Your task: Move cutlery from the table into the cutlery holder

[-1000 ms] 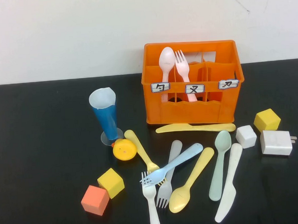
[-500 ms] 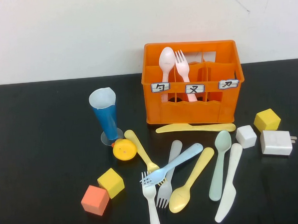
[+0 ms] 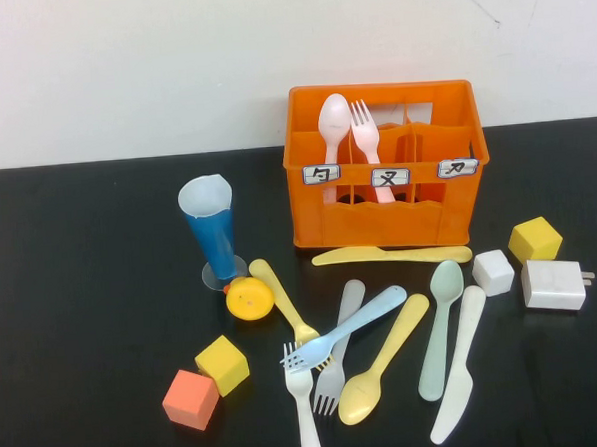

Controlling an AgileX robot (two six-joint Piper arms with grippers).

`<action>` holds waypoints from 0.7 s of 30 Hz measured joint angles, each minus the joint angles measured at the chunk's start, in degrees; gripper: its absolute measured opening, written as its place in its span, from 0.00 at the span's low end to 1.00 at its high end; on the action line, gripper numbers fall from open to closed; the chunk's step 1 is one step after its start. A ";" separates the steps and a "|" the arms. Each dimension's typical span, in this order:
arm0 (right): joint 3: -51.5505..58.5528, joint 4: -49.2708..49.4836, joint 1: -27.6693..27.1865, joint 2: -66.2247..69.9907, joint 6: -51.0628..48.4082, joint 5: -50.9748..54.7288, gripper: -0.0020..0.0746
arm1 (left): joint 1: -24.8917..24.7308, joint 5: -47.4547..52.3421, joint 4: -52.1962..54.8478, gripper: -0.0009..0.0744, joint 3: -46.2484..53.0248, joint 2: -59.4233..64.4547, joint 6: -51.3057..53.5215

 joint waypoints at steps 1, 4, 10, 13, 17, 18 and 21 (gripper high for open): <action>0.00 1.45 0.00 0.00 0.00 0.00 0.02 | 0.00 0.00 0.00 0.01 0.00 0.00 0.17; 0.00 3.31 0.00 0.00 0.00 0.00 0.02 | 0.00 0.00 0.00 0.01 0.00 0.00 0.17; 0.00 2.12 0.00 0.00 -6.33 0.00 0.02 | 0.00 0.00 0.00 0.01 0.00 0.00 0.07; 0.00 1.99 0.00 0.00 -7.87 0.00 0.02 | 0.00 0.00 0.00 0.01 0.00 0.00 0.07; 0.27 12.89 0.00 0.00 -0.71 -1.16 0.02 | 0.00 0.00 0.00 0.01 0.00 0.00 0.07; 0.27 18.21 0.00 0.00 2.20 -1.49 0.02 | 0.00 0.00 0.00 0.01 0.00 0.00 0.07; 0.27 31.48 0.00 0.00 7.18 -2.52 0.02 | 0.00 0.00 0.00 0.01 0.00 0.00 0.07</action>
